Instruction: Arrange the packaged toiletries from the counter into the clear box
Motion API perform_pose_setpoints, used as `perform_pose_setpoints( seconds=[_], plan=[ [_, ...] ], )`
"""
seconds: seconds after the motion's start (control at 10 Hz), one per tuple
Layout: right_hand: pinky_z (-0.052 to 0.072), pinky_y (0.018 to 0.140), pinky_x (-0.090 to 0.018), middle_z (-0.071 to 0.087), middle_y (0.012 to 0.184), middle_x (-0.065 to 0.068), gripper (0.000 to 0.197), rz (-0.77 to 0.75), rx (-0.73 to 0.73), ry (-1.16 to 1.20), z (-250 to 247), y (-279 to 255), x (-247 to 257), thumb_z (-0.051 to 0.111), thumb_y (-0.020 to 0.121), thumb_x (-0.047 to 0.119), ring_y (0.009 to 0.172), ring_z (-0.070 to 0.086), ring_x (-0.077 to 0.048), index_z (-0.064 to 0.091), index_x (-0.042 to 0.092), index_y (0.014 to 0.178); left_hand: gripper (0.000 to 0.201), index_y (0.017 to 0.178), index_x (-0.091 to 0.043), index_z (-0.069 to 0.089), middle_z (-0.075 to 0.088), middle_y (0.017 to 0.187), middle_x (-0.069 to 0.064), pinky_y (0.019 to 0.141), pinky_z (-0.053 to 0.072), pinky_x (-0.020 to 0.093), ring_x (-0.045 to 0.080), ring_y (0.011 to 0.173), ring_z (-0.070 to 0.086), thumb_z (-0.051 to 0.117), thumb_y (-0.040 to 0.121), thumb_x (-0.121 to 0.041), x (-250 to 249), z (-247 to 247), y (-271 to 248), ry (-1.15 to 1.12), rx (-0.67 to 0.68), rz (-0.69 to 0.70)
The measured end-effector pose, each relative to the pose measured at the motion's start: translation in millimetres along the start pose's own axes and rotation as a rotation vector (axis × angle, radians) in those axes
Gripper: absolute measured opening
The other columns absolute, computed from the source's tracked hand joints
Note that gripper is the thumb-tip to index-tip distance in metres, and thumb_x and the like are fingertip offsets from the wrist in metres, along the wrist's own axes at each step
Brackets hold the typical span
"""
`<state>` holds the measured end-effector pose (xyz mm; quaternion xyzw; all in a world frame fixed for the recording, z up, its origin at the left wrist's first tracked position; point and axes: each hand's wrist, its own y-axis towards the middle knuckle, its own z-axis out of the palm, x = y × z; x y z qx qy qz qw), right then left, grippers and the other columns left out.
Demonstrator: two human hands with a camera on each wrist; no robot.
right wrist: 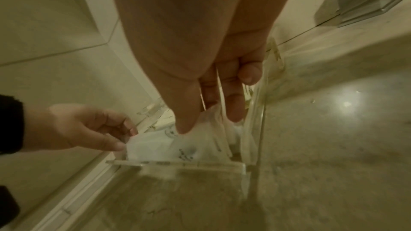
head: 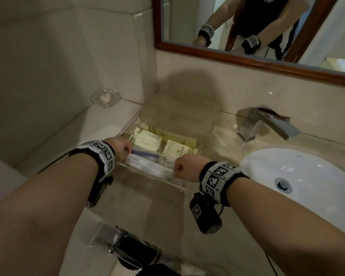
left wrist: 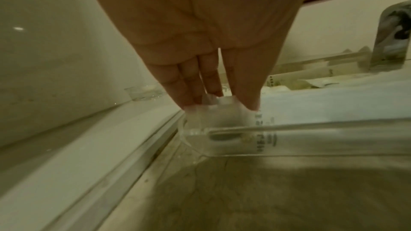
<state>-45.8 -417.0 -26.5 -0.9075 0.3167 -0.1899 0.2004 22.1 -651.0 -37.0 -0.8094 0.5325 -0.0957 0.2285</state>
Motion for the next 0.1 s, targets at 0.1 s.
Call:
perform_pose_setpoints(
  seconds=[0.1],
  plan=[
    [0.051, 0.087, -0.036, 0.066, 0.111, -0.008, 0.034, 0.004, -0.107, 0.091, -6.1, -9.6, -9.2, 0.045, 0.097, 0.035, 0.101, 0.06, -0.027, 0.063, 0.01, 0.11, 0.032, 0.116, -0.018, 0.061, 0.062, 0.122, 0.006, 0.096, 0.047, 0.031, 0.025, 0.113, 0.058, 0.062, 0.085, -0.025, -9.9, -5.5, -0.4, -0.036, -0.075, -0.041]
  ],
)
